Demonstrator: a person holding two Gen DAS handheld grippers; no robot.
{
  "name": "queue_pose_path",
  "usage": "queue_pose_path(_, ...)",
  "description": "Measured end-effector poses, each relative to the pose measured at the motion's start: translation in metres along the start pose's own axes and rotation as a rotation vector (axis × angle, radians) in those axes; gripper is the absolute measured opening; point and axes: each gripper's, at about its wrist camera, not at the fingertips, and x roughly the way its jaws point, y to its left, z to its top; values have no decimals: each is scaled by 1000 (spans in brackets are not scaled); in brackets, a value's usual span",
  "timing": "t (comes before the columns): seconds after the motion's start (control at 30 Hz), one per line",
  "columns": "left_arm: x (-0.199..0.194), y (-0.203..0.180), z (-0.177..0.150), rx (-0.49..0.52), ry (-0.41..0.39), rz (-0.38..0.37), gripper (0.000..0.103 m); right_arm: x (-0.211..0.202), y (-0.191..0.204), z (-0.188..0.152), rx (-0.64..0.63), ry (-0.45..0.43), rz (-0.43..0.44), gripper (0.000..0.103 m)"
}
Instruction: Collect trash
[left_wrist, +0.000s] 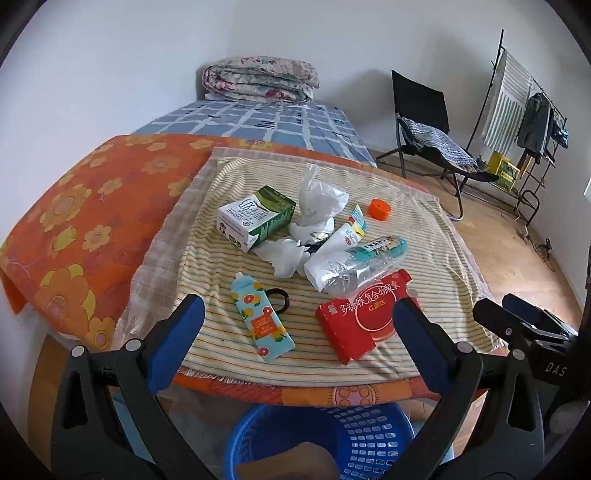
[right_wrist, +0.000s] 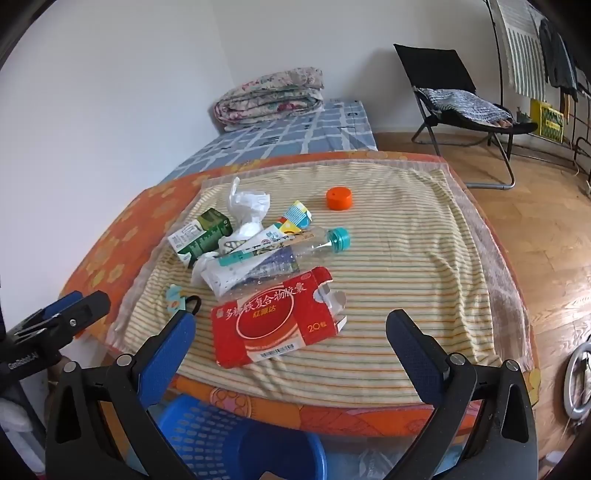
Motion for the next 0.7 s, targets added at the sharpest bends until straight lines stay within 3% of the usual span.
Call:
queue_pose_path(0.3, 0, -1, 0, -4, 15, -7, 103, 4, -6, -4, 21, 38, 2, 102)
queue_pose_path(0.7, 2, 1, -1, -14, 15, -10, 103, 3, -7, -4, 30, 25, -10, 102)
